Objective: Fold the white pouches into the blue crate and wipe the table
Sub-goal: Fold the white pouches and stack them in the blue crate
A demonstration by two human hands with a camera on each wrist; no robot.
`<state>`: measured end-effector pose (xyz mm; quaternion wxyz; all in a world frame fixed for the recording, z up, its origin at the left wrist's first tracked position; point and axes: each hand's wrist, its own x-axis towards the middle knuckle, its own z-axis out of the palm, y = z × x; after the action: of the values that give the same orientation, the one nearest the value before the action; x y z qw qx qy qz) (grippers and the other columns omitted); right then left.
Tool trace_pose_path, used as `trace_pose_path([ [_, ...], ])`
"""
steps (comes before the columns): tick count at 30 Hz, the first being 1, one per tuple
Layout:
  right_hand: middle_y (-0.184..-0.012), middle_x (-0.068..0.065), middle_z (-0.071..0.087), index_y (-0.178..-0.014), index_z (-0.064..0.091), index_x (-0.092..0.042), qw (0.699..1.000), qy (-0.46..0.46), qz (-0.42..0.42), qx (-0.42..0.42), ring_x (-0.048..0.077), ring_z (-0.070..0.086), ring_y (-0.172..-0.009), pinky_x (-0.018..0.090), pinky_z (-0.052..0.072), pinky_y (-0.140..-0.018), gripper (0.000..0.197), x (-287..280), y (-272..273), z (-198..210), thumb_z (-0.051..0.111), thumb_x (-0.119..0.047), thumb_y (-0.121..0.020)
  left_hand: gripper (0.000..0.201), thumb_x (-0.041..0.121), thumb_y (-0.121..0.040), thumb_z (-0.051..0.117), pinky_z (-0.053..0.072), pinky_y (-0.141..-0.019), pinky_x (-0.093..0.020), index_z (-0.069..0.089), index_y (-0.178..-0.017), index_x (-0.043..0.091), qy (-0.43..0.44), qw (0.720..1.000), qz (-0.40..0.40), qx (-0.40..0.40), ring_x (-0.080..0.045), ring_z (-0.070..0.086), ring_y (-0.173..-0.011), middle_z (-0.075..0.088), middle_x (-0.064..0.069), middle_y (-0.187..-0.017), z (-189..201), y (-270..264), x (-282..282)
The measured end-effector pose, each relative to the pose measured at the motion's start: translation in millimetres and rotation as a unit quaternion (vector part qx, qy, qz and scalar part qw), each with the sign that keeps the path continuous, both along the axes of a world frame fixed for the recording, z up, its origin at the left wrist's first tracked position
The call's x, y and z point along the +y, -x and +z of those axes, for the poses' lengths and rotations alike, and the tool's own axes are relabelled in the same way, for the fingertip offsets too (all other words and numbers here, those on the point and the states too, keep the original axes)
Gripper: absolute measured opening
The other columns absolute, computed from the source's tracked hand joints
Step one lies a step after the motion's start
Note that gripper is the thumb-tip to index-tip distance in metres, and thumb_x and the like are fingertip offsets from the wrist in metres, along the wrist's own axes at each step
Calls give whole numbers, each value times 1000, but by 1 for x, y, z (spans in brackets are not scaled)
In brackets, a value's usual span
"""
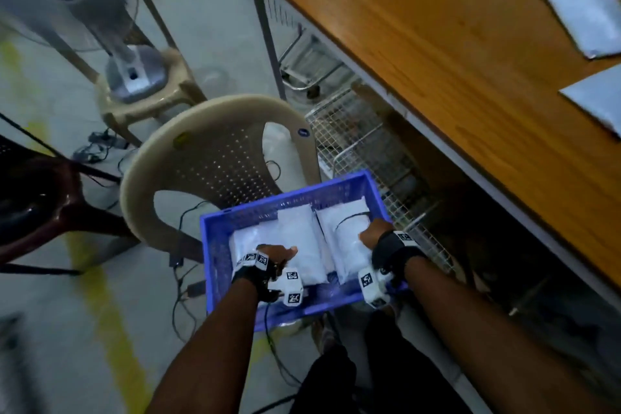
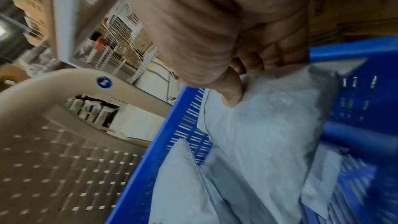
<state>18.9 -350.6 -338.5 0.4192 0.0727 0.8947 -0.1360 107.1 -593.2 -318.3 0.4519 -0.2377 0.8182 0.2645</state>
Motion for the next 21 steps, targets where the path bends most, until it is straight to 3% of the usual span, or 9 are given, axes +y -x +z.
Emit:
trace_pose_path([
  [2,-147,22,43,-138,46,3,1000,-12,-9,-1,35,44,-134,36,39,-105,45,0,3,-28,49,-19,-99,52,48,-105,33,40,-56,-15,55,-72,15,1,999,-34,-8,-30,67,-85,70,-15,-90,-28,6,3],
  [4,-146,23,43,-138,44,6,1000,-3,-16,3,35,44,-134,36,38,-106,44,-1,9,-54,47,-16,-100,48,42,-107,31,45,-80,-22,65,-104,8,-4,1000,-30,4,-31,62,-112,67,-19,-119,-58,12,5],
  [5,-145,22,46,-137,46,5,1000,-2,-23,5,35,47,-132,36,40,-104,43,-4,13,-66,48,-17,-100,47,39,-108,30,44,-89,-26,60,-125,8,-13,1000,4,11,-31,59,-118,63,-17,-127,-73,14,6],
  [7,-142,21,50,-135,50,-1,999,6,-48,4,35,52,-127,36,44,-99,45,-7,20,-88,53,-21,-96,46,38,-107,31,42,-96,-30,48,-143,14,-21,999,31,-1,-31,56,-122,58,-17,-135,-106,17,7],
  [10,-138,22,52,-132,53,-3,997,15,-69,19,38,55,-122,38,47,-95,47,-12,25,-118,57,-23,-90,41,30,-105,39,41,-83,-26,50,-141,15,-26,997,74,-21,-30,58,-118,60,-16,-132,-135,14,7],
  [13,-138,22,52,-130,52,-3,997,18,-73,15,38,54,-123,37,46,-96,49,-15,25,-137,60,-26,-88,34,29,-104,40,36,-66,-22,63,-120,9,-35,997,62,6,-28,64,-108,69,-15,-116,-143,18,7],
  [17,-134,18,56,-128,53,-5,993,61,-103,-2,36,57,-119,34,45,-95,48,-13,22,-160,63,-24,-85,45,44,-101,45,45,-83,-26,64,-117,7,10,998,53,14,-29,61,-115,66,-13,-119,-159,18,6],
  [19,-129,15,61,-126,58,-8,989,82,-126,-6,33,60,-115,32,47,-93,47,-8,22,-169,66,-28,-84,48,53,-97,49,46,-76,-23,68,-108,9,2,996,84,17,-28,64,-108,69,-11,-107,-160,16,6],
  [21,-133,13,60,-131,56,-9,983,94,-154,5,31,58,-121,30,46,-96,54,-4,20,-160,69,-29,-82,47,54,-93,57,48,-80,-25,70,-101,9,7,993,116,24,-28,66,-103,70,-12,-104,-166,14,1],
])
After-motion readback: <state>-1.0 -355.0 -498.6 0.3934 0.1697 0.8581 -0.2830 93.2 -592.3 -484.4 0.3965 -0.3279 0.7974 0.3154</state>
